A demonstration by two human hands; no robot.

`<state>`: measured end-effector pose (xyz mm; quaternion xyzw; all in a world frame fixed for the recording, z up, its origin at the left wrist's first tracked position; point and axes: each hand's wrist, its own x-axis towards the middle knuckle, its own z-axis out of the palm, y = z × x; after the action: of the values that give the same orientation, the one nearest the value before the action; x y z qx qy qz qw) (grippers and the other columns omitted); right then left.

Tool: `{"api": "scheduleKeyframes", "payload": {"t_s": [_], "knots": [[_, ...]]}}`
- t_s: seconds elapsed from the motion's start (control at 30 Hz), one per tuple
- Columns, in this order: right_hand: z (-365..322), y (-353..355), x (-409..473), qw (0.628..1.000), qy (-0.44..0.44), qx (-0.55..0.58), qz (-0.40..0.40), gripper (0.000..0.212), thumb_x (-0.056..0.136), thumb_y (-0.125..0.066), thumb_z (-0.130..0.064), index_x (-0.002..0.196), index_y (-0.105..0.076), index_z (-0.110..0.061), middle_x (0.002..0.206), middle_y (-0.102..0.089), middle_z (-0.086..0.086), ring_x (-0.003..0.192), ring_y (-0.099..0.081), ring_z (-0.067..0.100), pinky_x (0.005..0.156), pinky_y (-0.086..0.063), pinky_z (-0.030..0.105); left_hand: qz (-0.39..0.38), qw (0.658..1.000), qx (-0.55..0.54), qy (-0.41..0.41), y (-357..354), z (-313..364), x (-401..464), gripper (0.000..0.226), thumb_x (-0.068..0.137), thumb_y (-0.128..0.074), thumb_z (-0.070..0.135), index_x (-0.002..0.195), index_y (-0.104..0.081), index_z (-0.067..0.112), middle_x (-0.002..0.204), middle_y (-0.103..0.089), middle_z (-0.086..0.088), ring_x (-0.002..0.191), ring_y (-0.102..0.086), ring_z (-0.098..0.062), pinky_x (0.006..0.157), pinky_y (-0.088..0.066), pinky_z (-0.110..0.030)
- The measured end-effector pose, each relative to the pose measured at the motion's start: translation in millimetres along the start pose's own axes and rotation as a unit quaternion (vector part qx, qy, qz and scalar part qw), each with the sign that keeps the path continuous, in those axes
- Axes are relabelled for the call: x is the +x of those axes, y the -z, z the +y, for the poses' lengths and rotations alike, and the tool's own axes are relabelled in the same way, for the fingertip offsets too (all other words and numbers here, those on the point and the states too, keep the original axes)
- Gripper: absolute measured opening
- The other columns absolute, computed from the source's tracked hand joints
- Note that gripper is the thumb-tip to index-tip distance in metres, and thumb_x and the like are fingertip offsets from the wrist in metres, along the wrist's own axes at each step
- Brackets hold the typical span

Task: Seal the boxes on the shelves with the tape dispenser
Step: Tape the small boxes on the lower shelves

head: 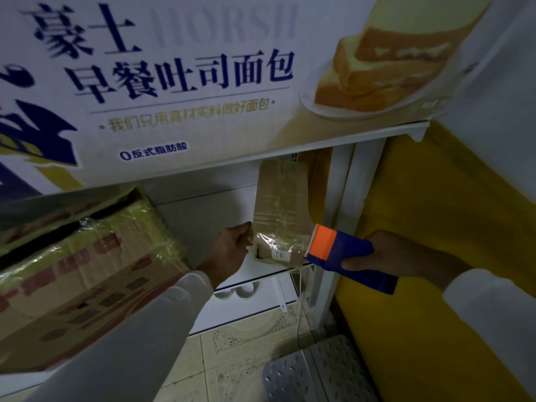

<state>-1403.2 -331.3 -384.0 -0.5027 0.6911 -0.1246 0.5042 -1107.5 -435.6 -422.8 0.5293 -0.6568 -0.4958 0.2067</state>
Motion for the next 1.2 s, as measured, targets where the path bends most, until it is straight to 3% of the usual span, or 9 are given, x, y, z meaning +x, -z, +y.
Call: {"api": "scheduleKeyframes", "payload": {"t_s": [0.1,0.27,0.37,0.43,0.6,0.73,0.83,0.93,1.2], "knots": [[-0.9,0.6,-1.1,1.0,-0.007,0.004,0.012,0.038,0.067,-0.078,-0.054,0.043,-0.059,-0.031,0.048,-0.057,-0.004,0.045,-0.055,0.008,0.049,-0.038,0.019,0.028,0.973,-0.201,0.11,5.2,6.7,4.9,0.027,0.099,-0.04,0.0,0.122,-0.054,0.003,0.095,-0.058,-0.006,0.089,-0.054,-0.022,0.096,-0.037,-0.042],[-1.0,-0.7,1.2,1.0,0.002,0.003,0.008,0.038,0.066,-0.079,-0.055,0.045,-0.058,-0.03,0.05,-0.057,-0.003,0.049,-0.056,0.012,0.054,-0.038,0.024,0.187,0.975,0.109,-0.05,15.1,-7.5,-4.0,0.026,0.095,-0.055,0.016,0.119,-0.06,0.009,0.106,-0.064,-0.007,0.088,-0.061,-0.017,0.075,-0.044,-0.02],[-0.7,-1.0,3.7,1.0,0.001,-0.006,0.015,0.049,0.072,-0.081,-0.049,0.067,-0.066,-0.003,0.067,-0.062,0.021,0.062,-0.059,0.025,0.06,-0.039,0.03,0.038,0.963,0.168,-0.208,8.9,1.5,-7.4,0.032,0.093,-0.058,0.033,0.122,-0.061,0.023,0.107,-0.055,0.008,0.085,-0.057,0.0,0.076,-0.041,-0.011],[-3.3,-2.0,3.4,1.0,-0.002,-0.016,0.011,0.049,0.072,-0.08,-0.051,0.066,-0.062,-0.006,0.066,-0.06,0.017,0.062,-0.058,0.025,0.06,-0.038,0.03,0.007,0.937,0.23,-0.263,9.7,1.5,-3.8,0.028,0.09,-0.064,0.026,0.117,-0.067,0.02,0.113,-0.056,0.0,0.092,-0.059,-0.011,0.084,-0.041,-0.016],[-7.1,-3.0,5.2,0.999,-0.011,-0.037,0.015,0.041,0.075,-0.081,-0.049,0.063,-0.063,-0.014,0.063,-0.063,0.007,0.06,-0.06,0.02,0.06,-0.041,0.029,-0.021,0.9,0.326,-0.288,12.6,3.2,2.7,0.026,0.094,-0.059,0.022,0.113,-0.066,0.006,0.117,-0.057,-0.013,0.101,-0.058,-0.028,0.089,-0.044,-0.028],[-8.7,-5.8,2.9,0.999,-0.017,-0.033,0.019,0.042,0.076,-0.08,-0.048,0.064,-0.063,-0.012,0.066,-0.062,0.015,0.063,-0.06,0.022,0.06,-0.04,0.029,0.015,0.818,0.443,-0.367,11.8,17.6,10.9,0.037,0.087,-0.06,0.046,0.108,-0.066,0.016,0.107,-0.06,-0.004,0.1,-0.056,-0.025,0.085,-0.043,-0.036],[-13.3,-11.3,2.8,0.999,-0.018,-0.03,0.02,0.048,0.074,-0.08,-0.05,0.068,-0.066,-0.004,0.066,-0.065,0.017,0.062,-0.061,0.025,0.059,-0.04,0.028,-0.071,0.81,0.444,-0.377,-5.4,31.9,24.1,0.069,0.091,-0.044,0.06,0.145,-0.036,0.018,0.151,-0.036,-0.005,0.139,-0.029,-0.02,0.114,-0.016,-0.034],[-17.1,-17.9,3.2,1.0,-0.007,-0.02,0.014,0.055,0.077,-0.08,-0.047,0.092,-0.071,0.005,0.089,-0.069,0.027,0.078,-0.066,0.037,0.066,-0.043,0.033,-0.131,0.764,0.509,-0.374,-17.4,25.3,40.3,0.072,0.095,-0.028,0.059,0.152,-0.007,0.022,0.16,-0.001,0.0,0.146,0.007,-0.013,0.114,0.015,-0.029],[-7.3,-8.6,-31.2,0.999,-0.009,-0.032,-0.028,0.029,0.082,-0.075,-0.047,0.084,-0.074,-0.018,0.084,-0.075,0.004,0.08,-0.071,0.02,0.069,-0.052,0.029,-0.136,0.752,0.514,-0.389,-15.3,19.7,43.9,0.065,0.098,-0.033,0.051,0.151,-0.012,0.021,0.159,-0.004,0.004,0.144,0.007,-0.011,0.114,0.014,-0.027]]}}
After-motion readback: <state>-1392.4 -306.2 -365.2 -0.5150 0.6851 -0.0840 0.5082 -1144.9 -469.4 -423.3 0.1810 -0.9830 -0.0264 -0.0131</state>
